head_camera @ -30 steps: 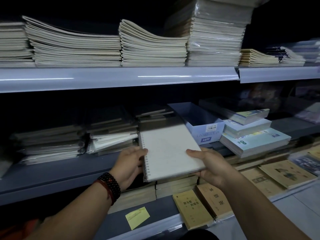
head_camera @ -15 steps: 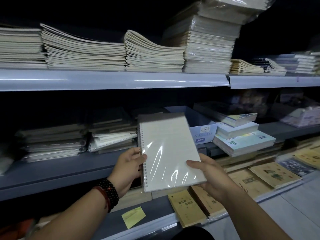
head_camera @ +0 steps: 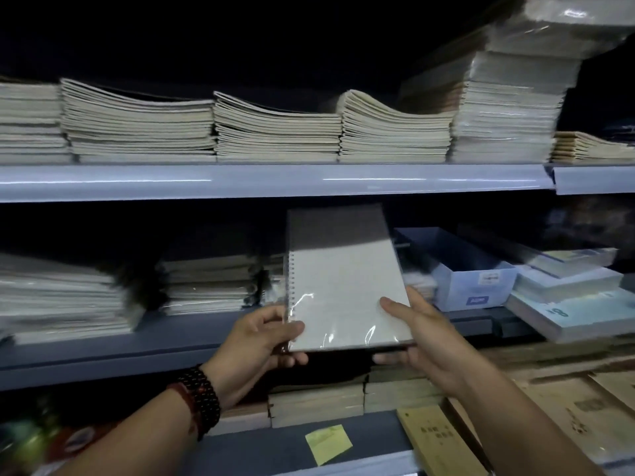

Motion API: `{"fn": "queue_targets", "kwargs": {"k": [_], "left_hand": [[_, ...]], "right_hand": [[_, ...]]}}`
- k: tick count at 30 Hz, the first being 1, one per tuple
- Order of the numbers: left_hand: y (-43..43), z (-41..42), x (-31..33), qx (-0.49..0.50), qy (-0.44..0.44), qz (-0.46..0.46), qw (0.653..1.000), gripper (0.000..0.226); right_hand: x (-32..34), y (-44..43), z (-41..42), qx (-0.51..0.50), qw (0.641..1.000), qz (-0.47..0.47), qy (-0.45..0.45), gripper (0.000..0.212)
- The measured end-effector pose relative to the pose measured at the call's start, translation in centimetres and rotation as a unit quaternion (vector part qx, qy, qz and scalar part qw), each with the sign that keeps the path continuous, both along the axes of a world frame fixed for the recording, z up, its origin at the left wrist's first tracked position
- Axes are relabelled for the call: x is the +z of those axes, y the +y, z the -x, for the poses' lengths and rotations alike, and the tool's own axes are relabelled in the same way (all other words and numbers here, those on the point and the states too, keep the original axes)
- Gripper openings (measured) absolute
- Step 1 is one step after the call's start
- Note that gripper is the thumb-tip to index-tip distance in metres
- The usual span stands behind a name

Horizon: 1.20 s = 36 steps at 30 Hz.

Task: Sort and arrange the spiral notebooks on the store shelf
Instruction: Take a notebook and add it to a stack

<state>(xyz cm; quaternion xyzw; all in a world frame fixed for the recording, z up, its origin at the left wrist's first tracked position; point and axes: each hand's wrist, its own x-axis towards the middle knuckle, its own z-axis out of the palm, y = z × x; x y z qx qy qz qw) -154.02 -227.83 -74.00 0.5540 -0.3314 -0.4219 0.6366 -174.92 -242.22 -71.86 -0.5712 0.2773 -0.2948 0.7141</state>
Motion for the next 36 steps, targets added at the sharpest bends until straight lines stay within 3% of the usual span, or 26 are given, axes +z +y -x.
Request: {"fn": "queue_targets", "kwargs": {"k": [4, 11, 18, 20, 29, 31, 36], "left_hand": [[3.2, -4.4, 1.0, 0.066, 0.001, 0.014, 0.998, 0.021], [9.6, -11.0, 3.1, 0.150, -0.001, 0.057, 0.987, 0.018], [15.4, -18.0, 6.0, 0.364, -0.062, 0.081, 0.926, 0.012], [16.9, -20.8, 6.7, 0.403, -0.086, 0.070, 0.908, 0.011], [20.3, -29.6, 9.4, 0.486, -0.119, 0.047, 0.865, 0.023], [20.2, -31.0, 9.8, 0.501, -0.119, 0.043, 0.856, 0.018], [20.0, -34.3, 9.8, 0.513, -0.124, -0.008, 0.849, 0.030]], "right_hand": [[0.9, 1.2, -4.2, 0.092, 0.995, 0.009, 0.032, 0.037], [1.8, 5.5, -13.7, 0.062, 0.997, 0.020, -0.030, 0.039], [5.1, 10.7, -24.4, 0.103, 0.994, 0.036, -0.015, 0.040], [5.9, 11.7, -27.5, 0.114, 0.992, 0.056, -0.003, 0.029], [7.3, 14.8, -37.5, 0.139, 0.981, 0.103, 0.093, 0.029], [7.2, 15.2, -38.8, 0.145, 0.976, 0.115, 0.117, 0.019], [6.9, 15.9, -42.5, 0.123, 0.961, 0.218, 0.118, 0.054]]}}
